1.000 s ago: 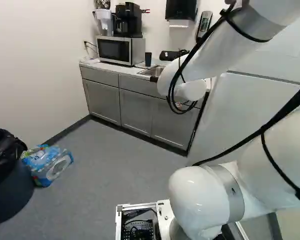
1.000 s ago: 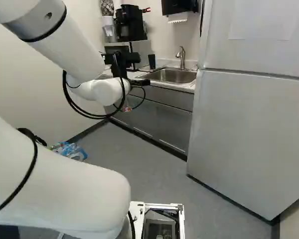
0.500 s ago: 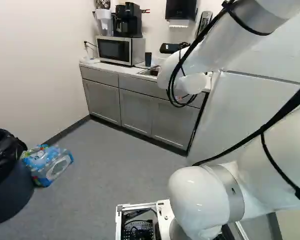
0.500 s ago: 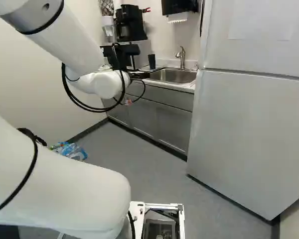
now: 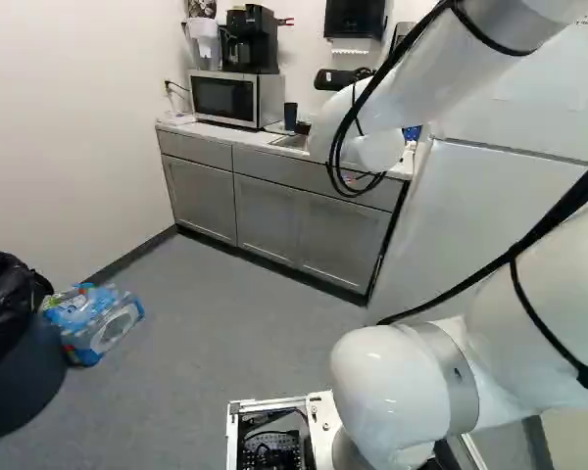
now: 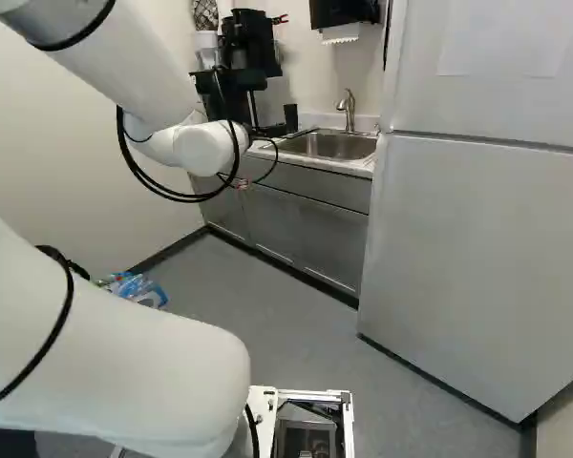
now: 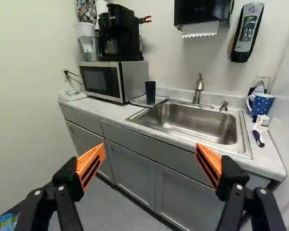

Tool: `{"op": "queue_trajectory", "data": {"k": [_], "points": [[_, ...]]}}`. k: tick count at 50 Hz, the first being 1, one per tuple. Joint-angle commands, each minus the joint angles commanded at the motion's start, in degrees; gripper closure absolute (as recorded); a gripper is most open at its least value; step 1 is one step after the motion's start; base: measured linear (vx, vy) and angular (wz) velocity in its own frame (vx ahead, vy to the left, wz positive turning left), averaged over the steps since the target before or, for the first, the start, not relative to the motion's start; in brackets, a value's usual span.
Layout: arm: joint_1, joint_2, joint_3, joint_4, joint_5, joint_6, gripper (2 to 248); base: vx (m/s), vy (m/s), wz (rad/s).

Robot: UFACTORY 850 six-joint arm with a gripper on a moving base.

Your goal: Rinse the cup and place it in the tray

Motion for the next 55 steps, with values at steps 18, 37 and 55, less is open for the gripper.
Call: {"op": "queue_trajectory", "data": {"k": [18, 37, 55], "points": [[0.0, -0.5, -1.6, 0.0, 0.0, 0.0, 3, 0.0, 0.0, 0.0], [0.0, -0.5, -1.7, 0.0, 0.0, 0.0, 3, 0.0, 0.0, 0.0], [0.0, -0.5, -1.7, 0.0, 0.0, 0.0, 3, 0.005, 0.006, 0.009]]}}
